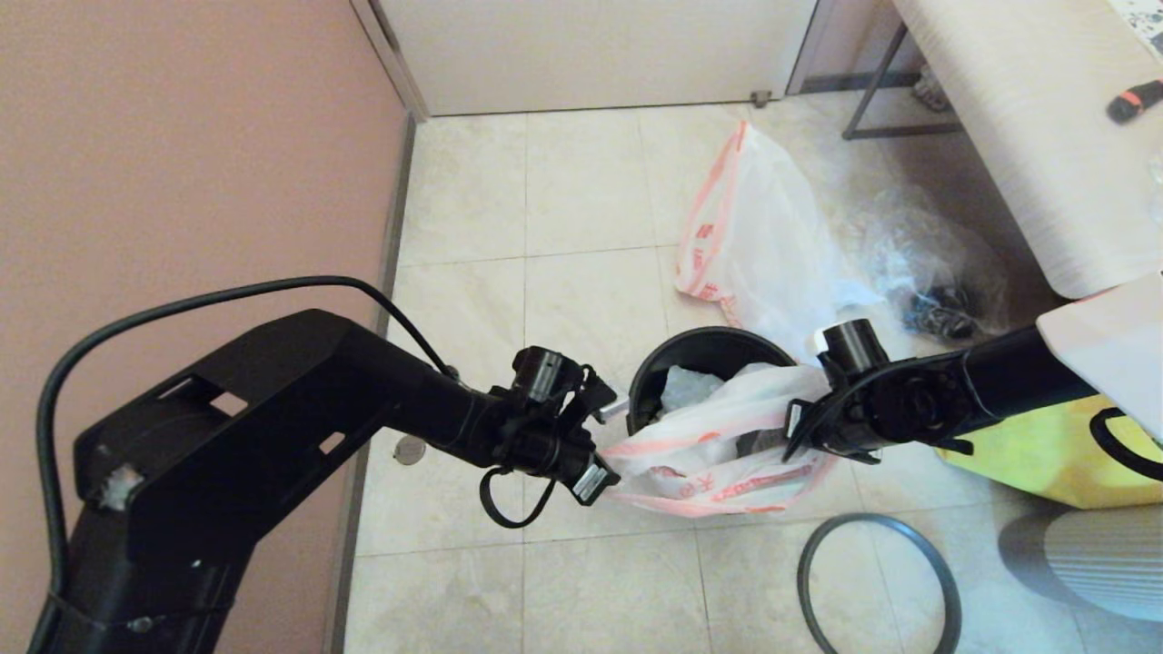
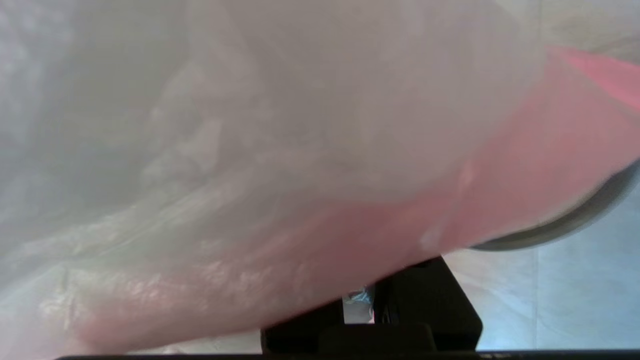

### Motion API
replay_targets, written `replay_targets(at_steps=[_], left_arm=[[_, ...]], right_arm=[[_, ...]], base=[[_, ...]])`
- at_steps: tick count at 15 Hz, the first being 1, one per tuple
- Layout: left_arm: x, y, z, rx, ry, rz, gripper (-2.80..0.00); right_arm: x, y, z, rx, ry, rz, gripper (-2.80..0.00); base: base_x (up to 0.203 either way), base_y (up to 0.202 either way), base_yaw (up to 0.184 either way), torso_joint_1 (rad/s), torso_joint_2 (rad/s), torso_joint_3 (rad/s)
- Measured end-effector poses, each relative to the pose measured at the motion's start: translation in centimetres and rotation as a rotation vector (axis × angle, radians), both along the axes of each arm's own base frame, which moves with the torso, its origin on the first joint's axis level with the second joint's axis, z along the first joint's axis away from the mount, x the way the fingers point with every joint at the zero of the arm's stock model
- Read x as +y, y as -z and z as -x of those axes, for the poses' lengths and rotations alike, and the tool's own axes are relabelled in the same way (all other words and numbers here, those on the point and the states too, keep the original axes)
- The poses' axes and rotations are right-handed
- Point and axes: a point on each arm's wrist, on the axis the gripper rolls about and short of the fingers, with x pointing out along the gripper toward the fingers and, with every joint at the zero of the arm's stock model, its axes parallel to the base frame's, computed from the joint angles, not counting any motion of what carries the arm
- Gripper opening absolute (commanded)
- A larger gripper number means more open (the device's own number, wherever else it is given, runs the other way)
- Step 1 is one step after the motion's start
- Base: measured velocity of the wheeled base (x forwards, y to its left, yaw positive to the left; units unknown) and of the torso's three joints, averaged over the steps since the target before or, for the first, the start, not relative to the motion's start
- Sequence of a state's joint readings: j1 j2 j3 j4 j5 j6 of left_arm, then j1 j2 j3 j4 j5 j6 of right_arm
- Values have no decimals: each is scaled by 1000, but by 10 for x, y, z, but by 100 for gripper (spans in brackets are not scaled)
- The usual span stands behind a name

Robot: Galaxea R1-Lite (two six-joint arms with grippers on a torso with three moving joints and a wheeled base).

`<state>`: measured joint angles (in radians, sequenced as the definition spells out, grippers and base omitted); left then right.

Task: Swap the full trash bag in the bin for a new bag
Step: Put the new garbage bag on the trash can

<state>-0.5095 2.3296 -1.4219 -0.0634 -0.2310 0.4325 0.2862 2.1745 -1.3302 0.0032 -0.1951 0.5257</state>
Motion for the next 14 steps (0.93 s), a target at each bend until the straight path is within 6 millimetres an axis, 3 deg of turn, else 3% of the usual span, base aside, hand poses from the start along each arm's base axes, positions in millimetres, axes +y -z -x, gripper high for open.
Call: replay_targets(at_steps=[5,7,11,14], left_arm=[[-3,-5,-8,16,-66,47,0],[8,-25,-8,-3,-95,39,0],[50,-81,-5,9,-184,-20,0],[53,-105,16,51,-142,-65,0]], right_arm=[[2,-1,1,-1,-5,0,-280],[2,-1,1,-2,-6,0,-280],[2,1,1,2,-6,2,-280],[2,2,0,4,-6,3,-280]], base=[[0,0,0,0,0,0],[0,0,0,0,0,0],[0,0,0,0,0,0],[0,0,0,0,0,0]])
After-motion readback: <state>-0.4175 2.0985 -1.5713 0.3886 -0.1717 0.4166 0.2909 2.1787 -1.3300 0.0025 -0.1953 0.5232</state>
